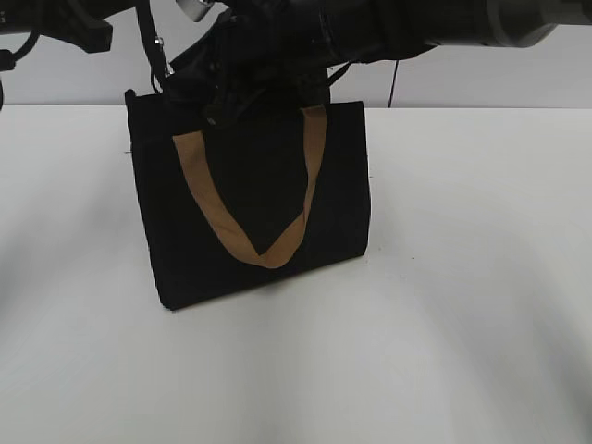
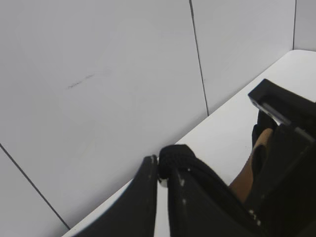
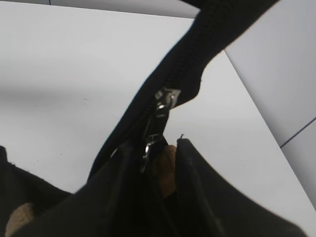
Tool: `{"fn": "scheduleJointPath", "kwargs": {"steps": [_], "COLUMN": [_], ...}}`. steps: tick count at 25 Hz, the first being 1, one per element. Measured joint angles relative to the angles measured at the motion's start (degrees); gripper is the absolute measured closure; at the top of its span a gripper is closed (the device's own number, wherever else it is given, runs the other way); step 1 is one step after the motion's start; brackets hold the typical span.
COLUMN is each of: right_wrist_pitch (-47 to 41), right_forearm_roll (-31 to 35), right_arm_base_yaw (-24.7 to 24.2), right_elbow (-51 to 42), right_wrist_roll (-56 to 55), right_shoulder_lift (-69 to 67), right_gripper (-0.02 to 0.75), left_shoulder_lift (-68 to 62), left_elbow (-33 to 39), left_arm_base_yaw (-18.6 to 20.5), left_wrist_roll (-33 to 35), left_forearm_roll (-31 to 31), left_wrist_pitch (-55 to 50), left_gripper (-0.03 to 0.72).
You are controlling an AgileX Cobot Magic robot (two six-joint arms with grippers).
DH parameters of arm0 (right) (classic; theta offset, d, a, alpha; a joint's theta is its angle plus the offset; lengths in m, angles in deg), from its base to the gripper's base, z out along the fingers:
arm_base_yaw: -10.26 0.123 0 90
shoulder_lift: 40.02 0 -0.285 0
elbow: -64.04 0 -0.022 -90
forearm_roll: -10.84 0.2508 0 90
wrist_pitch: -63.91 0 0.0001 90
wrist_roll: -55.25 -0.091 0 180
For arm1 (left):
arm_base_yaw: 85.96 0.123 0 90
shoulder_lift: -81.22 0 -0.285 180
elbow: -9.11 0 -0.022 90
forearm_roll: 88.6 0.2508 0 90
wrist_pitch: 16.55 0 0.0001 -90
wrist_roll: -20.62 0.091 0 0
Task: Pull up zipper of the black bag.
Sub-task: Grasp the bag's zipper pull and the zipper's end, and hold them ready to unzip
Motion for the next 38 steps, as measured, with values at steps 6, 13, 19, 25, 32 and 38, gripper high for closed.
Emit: {"fn": "scheduleJointPath", "kwargs": {"steps": [6,13,19,25,32,38], "right_wrist_pitch": [-0.18,-0.81,-0.75,-0.75,-0.70,-0.93], "right_forearm_roll": [-0.55,-1.00,-1.00,-1.19,-3.87,-19.59], "right_arm_base_yaw": [0.00,0.00,0.00,0.00,-0.36,-1.08], "right_elbow": [0.00,0.00,0.00,0.00,0.00,0.00], "right_wrist_roll": [0.00,0.00,0.00,0.00,-4.44,-23.15], "right_shoulder_lift": [0.00,0.00,0.00,0.00,1.65,4.12], "right_gripper": [0.517,0.519,0.675,0.752,0.752,0.752], "left_shoulder_lift": [0.00,0.00,0.00,0.00,0.07,1.78], "left_elbow": [0.00,0.00,0.00,0.00,0.00,0.00], "left_arm_base_yaw": [0.00,0.00,0.00,0.00,0.00,0.00], "left_wrist_roll": [0.00,0.00,0.00,0.00,0.00,0.00], "left_forearm_roll": [0.00,-0.05,-0.10,-0.10,-0.16,-0.12], "left_wrist_pitch": [0.00,0.00,0.00,-0.05,-0.15,-2.14], "left_gripper": [0.669,0.669,0.669,0.669,0.669,0.669]}}
